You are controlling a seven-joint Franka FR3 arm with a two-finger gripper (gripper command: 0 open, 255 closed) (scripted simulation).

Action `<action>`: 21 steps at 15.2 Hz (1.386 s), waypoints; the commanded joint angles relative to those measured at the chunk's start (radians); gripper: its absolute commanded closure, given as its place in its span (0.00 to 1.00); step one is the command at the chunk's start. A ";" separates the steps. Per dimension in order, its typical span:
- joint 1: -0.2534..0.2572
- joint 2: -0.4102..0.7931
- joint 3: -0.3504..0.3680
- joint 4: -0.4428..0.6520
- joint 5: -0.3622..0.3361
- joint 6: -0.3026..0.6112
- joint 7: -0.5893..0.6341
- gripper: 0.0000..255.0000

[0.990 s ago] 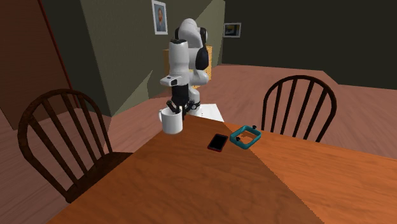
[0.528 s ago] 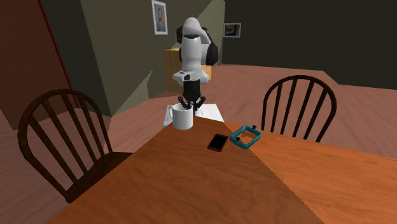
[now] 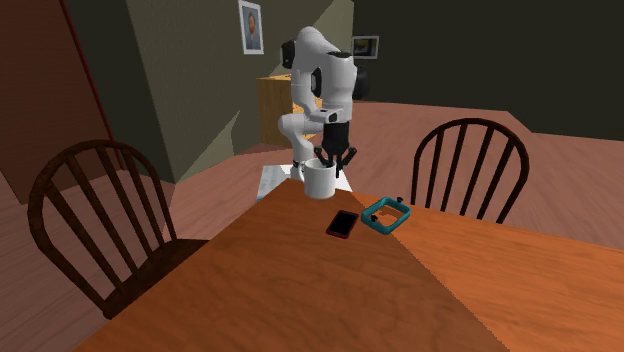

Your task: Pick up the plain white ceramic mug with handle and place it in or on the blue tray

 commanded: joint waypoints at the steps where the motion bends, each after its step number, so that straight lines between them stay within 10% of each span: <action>1: 0.024 0.005 0.025 0.010 -0.004 -0.005 0.051 1.00; 21: 0.217 0.182 0.193 0.210 -0.068 -0.048 0.433 1.00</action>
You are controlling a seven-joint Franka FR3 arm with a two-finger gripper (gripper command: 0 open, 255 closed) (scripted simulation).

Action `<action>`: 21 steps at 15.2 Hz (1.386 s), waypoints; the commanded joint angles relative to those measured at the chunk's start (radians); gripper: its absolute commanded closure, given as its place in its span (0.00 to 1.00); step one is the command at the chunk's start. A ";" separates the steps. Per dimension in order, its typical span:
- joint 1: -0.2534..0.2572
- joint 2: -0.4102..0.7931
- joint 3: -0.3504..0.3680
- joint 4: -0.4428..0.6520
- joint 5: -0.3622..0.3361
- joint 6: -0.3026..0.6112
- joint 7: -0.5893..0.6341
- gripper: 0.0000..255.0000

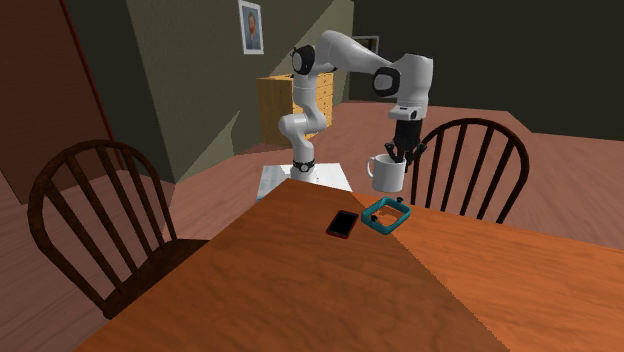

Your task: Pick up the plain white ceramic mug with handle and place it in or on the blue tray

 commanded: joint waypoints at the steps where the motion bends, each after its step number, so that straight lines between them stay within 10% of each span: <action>1: 0.002 0.008 0.000 -0.019 -0.003 0.028 0.006 1.00; 21: 0.004 0.060 -0.004 -0.122 -0.023 0.180 0.025 1.00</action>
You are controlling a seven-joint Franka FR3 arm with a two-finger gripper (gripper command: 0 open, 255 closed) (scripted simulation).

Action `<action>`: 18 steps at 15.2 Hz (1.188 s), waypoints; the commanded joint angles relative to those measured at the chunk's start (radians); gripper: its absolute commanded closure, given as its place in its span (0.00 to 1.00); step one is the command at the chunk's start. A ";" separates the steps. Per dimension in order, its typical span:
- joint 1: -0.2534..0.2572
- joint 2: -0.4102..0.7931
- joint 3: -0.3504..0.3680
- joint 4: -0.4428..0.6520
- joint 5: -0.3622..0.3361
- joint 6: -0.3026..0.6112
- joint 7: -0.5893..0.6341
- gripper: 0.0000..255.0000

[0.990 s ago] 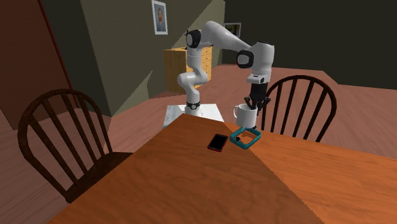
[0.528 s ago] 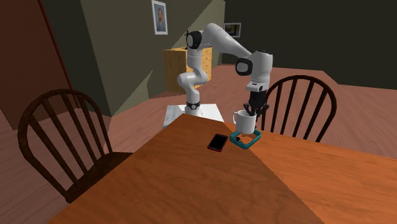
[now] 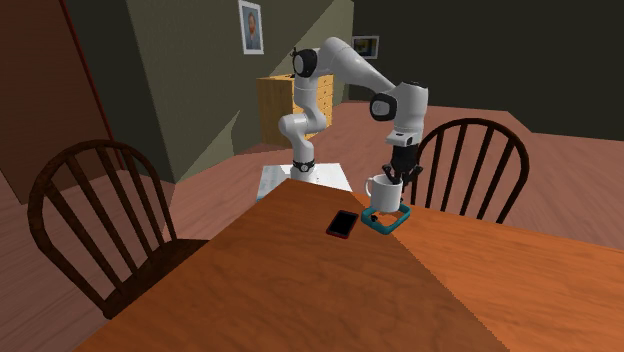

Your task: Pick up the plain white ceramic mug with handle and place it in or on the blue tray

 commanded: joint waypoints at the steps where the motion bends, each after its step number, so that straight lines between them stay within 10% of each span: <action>1: 0.000 0.000 0.000 0.000 0.000 0.000 0.000 0.00; 18: 0.000 -0.051 0.006 0.062 0.017 -0.112 -0.011 0.00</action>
